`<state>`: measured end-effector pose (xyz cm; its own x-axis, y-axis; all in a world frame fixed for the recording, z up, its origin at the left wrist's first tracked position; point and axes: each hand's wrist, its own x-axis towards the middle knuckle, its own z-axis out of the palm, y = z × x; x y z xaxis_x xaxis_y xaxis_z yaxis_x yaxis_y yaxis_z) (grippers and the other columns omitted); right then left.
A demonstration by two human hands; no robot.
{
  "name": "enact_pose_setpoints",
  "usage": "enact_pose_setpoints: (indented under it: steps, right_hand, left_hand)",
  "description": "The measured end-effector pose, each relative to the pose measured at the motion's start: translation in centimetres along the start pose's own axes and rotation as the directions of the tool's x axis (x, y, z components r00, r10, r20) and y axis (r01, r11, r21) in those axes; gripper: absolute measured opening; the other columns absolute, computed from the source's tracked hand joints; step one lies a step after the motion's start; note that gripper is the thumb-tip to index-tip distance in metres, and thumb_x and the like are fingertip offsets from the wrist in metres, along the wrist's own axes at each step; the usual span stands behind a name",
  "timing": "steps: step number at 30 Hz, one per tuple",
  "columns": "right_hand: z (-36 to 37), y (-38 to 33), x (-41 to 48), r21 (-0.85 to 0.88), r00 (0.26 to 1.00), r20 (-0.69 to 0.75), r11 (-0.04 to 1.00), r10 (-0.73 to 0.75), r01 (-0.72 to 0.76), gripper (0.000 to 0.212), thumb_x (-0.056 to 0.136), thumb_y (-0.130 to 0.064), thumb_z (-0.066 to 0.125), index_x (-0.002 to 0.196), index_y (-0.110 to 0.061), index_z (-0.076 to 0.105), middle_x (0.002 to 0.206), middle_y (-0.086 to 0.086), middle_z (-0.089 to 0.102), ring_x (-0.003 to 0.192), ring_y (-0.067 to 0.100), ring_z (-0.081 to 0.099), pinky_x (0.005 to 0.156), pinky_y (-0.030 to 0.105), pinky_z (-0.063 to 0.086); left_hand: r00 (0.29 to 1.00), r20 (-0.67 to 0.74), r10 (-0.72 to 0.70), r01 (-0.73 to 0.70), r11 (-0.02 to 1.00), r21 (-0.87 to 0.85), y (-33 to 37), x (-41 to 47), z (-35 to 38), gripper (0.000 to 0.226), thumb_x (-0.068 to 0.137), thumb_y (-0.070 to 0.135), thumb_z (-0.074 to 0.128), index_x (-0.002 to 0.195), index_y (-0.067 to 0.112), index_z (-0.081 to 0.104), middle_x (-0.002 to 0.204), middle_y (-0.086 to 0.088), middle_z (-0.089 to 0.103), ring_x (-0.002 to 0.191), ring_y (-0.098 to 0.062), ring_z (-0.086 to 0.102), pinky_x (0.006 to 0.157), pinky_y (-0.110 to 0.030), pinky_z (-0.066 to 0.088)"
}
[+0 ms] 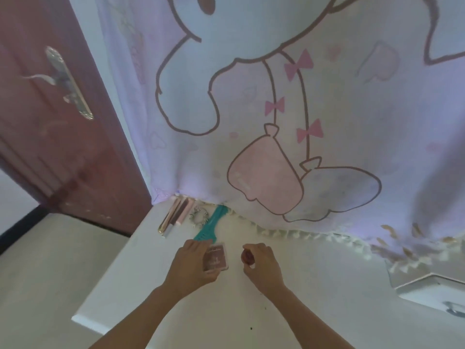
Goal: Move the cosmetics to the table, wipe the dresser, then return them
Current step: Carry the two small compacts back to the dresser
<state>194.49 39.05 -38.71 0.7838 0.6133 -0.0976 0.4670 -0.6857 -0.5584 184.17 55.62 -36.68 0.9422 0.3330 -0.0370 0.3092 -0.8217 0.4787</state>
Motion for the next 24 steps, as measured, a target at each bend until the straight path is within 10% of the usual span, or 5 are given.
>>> enact_pose_setpoints:
  steps: [6,17,24]
  right_hand:
    - [-0.5,2.3,1.8,-0.037,0.999,-0.042,0.999,0.031,-0.033,0.044,0.084,-0.009,0.051,0.127,-0.018,0.048,0.122,0.001,0.048,0.114,0.021,0.04,0.089,0.024,0.038]
    - [0.1,3.2,3.2,-0.161,0.975,-0.221,0.987,-0.017,-0.02,0.057,0.029,-0.006,0.085,0.08,-0.022,0.065,0.07,-0.009,0.06,0.055,0.013,0.056,0.042,0.015,0.043]
    - [1.9,2.7,6.0,-0.173,0.96,-0.268,0.984,-0.085,0.039,0.049,0.045,-0.006,0.074,0.09,-0.02,0.058,0.075,-0.003,0.061,0.062,0.021,0.058,0.045,0.021,0.048]
  left_hand:
    - [0.982,0.161,0.097,-0.112,0.989,0.091,0.8,6.4,1.6,0.079,0.067,0.061,0.049,0.135,0.023,0.036,0.13,0.005,0.049,0.121,-0.015,0.039,0.1,-0.025,0.03]
    - [0.946,0.238,0.219,-0.26,0.953,0.156,-1.0,13.9,3.4,0.08,0.061,0.062,0.037,0.132,0.024,0.04,0.131,0.0,0.045,0.124,-0.021,0.036,0.098,-0.033,0.031]
    - [0.896,0.14,0.422,-0.443,0.871,0.214,-3.0,14.1,4.6,0.073,0.041,0.064,0.065,0.102,0.028,0.047,0.09,0.011,0.068,0.091,-0.011,0.042,0.061,-0.025,0.054]
